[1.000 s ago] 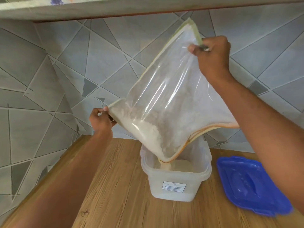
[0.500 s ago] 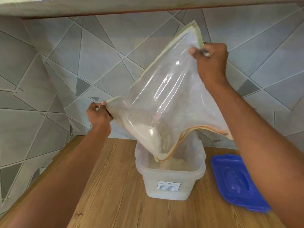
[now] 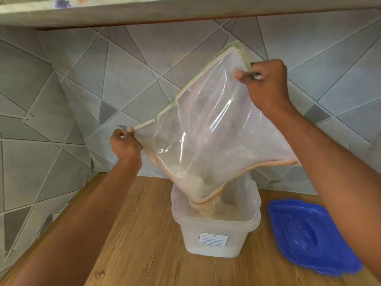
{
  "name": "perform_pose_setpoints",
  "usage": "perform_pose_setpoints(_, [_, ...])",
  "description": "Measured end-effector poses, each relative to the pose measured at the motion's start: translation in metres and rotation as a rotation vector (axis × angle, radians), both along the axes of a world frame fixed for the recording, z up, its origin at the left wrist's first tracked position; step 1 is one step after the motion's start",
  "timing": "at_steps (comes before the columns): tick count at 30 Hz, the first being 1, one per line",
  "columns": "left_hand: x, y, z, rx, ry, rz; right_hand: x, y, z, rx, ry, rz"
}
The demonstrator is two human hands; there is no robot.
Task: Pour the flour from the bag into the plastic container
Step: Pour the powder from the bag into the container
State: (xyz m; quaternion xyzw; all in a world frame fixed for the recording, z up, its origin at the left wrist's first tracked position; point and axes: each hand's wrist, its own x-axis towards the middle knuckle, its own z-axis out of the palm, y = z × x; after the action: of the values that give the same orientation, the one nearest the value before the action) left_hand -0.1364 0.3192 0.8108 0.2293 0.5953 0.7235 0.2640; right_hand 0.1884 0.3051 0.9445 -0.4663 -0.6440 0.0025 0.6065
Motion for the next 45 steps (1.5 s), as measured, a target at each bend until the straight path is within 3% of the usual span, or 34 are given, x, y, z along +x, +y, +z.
perform_pose_setpoints(3, [0.002,-0.001,-0.001,0.002,-0.018,-0.020,0.007,0.000,0.001,0.022,0.082,-0.053])
perform_pose_setpoints(6, [0.006,-0.002,0.000,-0.017,-0.018,-0.008,0.008,-0.005,-0.001,-0.001,-0.031,-0.007])
perform_pose_setpoints(9, [0.007,-0.003,0.003,-0.008,-0.047,-0.022,0.009,-0.007,-0.005,0.022,0.026,0.018])
perform_pose_setpoints(12, [0.010,-0.003,0.004,-0.027,-0.009,-0.015,0.005,-0.014,-0.001,-0.031,-0.133,0.108])
perform_pose_setpoints(16, [0.011,-0.002,0.008,0.020,-0.029,-0.030,0.015,-0.011,0.007,0.053,0.001,-0.023])
perform_pose_setpoints(19, [0.011,-0.002,0.014,0.034,0.002,-0.043,0.018,-0.010,0.007,-0.005,-0.089,-0.007])
perform_pose_setpoints(22, [0.006,-0.001,0.017,0.016,-0.026,-0.071,0.022,-0.008,0.001,0.003,0.014,-0.032])
perform_pose_setpoints(25, [0.006,-0.003,0.013,0.013,0.000,-0.072,0.024,-0.010,-0.007,-0.024,-0.034,0.025])
perform_pose_setpoints(29, [0.006,-0.002,0.017,0.046,0.003,-0.076,0.029,-0.012,-0.008,0.005,0.108,-0.033])
perform_pose_setpoints(32, [0.004,-0.002,0.023,0.057,0.029,-0.063,0.032,-0.017,0.000,-0.034,0.059,0.042])
perform_pose_setpoints(35, [0.004,0.000,0.032,0.087,0.043,-0.090,0.039,-0.017,0.004,-0.025,0.128,0.006])
perform_pose_setpoints(38, [0.005,0.002,0.036,0.069,0.084,-0.101,0.041,-0.021,-0.001,-0.072,0.034,0.041])
perform_pose_setpoints(45, [0.012,0.000,0.045,0.065,0.050,-0.132,0.055,-0.025,-0.008,-0.022,0.062,-0.015])
